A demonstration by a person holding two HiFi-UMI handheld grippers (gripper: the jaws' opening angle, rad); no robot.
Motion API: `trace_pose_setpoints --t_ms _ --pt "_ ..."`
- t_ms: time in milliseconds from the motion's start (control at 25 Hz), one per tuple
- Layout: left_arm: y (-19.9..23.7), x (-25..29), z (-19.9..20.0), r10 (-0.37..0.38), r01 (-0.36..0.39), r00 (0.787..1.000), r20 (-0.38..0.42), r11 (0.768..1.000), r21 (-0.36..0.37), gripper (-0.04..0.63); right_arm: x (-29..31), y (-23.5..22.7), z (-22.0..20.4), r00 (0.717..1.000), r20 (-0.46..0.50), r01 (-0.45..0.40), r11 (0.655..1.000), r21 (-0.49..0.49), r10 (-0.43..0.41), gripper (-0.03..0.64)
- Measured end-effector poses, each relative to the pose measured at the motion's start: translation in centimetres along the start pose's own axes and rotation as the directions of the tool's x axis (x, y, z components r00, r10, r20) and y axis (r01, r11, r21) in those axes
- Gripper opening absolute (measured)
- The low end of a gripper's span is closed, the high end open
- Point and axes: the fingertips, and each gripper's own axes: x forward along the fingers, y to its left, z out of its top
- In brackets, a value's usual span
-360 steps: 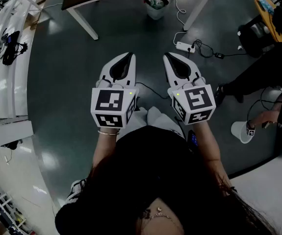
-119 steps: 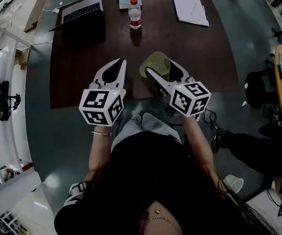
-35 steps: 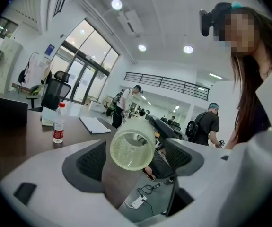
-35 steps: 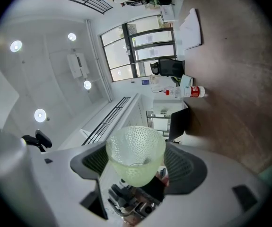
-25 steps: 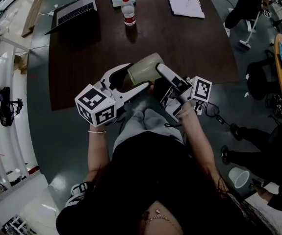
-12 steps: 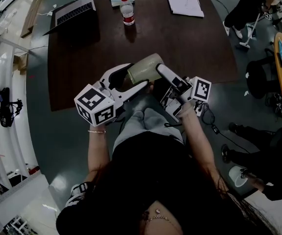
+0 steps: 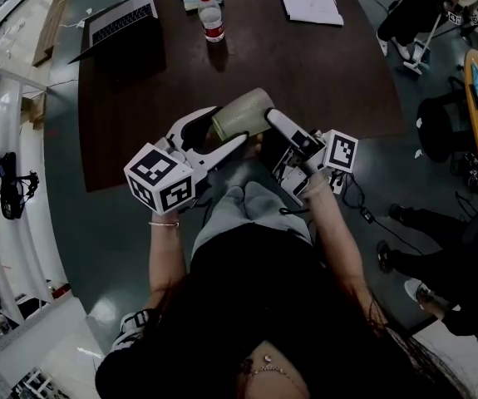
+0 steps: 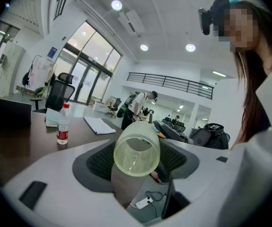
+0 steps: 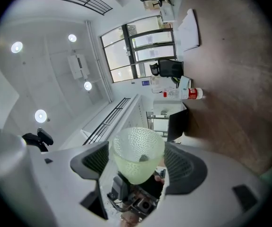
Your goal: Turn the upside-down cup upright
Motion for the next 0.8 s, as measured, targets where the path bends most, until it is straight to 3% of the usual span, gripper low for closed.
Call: trace_pose_setpoints --t_ms 280,440,800 --pt "1.0 0.2 0.0 0.034 -0.034 0.999 -0.037 0.999 0.011 0.301 -1.3 -1.2 1.6 0.995 0.056 0.087 0.995 -0.042 -0.084 0.37" --pt "1.6 0.5 -0.9 0.059 -0.053 0.992 -0.112 0.997 0.053 0.301 -2.7 -2.4 2.9 0.977 0.12 0.187 0.977 -0.099 -0.174 0.368" --pt "3.4 1.5 -4.1 0.146 -0.108 0.938 -0.315 0.985 0.137 0.301 -4.5 -4.0 4.4 0.945 0.181 0.305 0.937 -0.171 -0.274 0.368"
